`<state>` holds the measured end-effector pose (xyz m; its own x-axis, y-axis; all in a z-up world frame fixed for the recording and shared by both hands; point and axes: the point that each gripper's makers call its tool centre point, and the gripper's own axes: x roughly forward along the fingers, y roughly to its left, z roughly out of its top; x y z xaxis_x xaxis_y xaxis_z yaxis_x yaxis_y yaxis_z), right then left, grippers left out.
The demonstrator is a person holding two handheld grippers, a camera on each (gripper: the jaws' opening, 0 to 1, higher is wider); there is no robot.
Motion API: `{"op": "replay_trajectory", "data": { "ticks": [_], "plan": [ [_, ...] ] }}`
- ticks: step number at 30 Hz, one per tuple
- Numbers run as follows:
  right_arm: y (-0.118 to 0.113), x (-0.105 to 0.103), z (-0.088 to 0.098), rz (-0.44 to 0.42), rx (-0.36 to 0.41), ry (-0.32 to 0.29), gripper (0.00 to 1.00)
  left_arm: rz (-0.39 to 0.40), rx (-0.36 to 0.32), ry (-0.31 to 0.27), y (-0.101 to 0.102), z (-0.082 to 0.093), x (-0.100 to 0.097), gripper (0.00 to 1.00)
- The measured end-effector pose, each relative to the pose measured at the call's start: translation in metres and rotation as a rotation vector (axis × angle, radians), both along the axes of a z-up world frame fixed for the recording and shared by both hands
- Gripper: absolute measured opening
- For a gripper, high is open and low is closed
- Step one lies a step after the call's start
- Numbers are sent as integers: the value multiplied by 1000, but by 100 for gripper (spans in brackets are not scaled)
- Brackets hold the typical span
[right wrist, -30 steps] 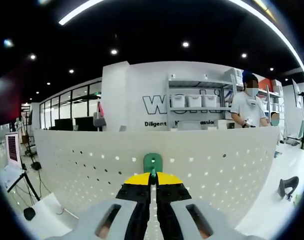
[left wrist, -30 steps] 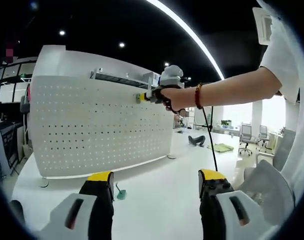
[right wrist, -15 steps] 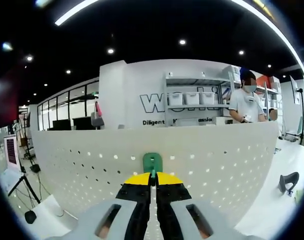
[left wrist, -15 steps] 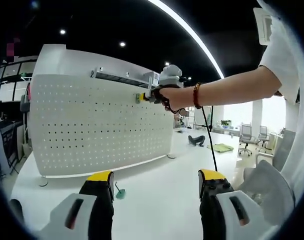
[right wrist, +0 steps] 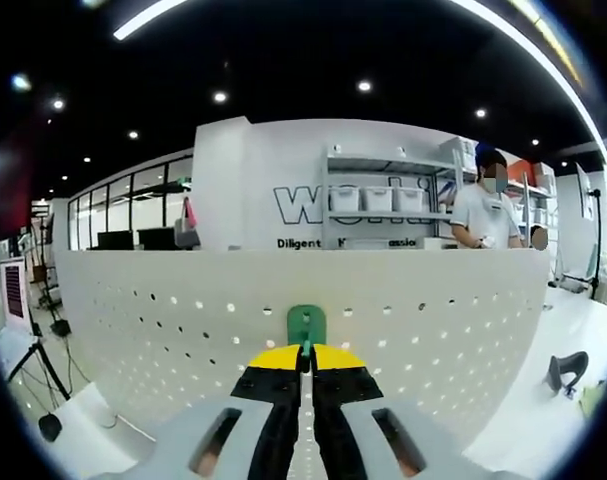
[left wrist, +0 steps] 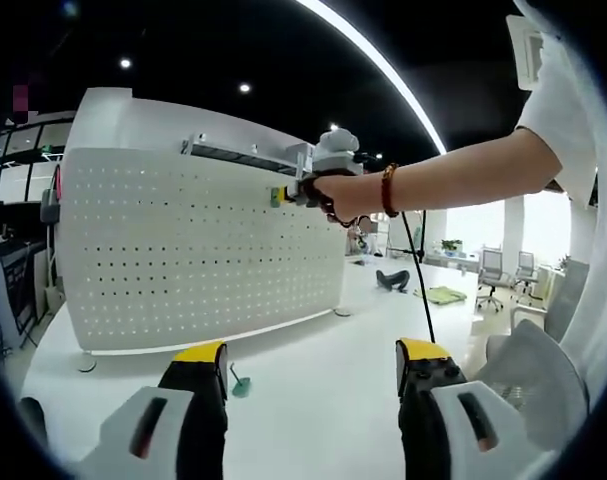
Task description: Insert the hook assembly into the mounting plate slot until the hook locks in place.
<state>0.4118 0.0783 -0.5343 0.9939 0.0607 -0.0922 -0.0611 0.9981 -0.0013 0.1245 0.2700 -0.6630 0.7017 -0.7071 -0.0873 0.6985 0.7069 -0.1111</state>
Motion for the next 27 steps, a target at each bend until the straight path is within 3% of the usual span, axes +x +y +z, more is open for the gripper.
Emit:
{"op": "replay_trajectory", "data": {
  "ticks": [5, 8, 20, 27],
  "plan": [
    [2, -2, -1, 16, -20, 10, 3, -10, 2, -4, -3, 1, -1, 70],
    [4, -2, 0, 32, -13, 5, 10, -11, -1, -5, -4, 2, -1, 70],
    [7, -9, 4, 61, -62, -14, 16, -16, 1, 3, -6, 1, -4, 70],
    [7, -17, 2, 72, -31, -19, 19, -9, 2, 22, -6, -2, -2, 68]
  ]
}}
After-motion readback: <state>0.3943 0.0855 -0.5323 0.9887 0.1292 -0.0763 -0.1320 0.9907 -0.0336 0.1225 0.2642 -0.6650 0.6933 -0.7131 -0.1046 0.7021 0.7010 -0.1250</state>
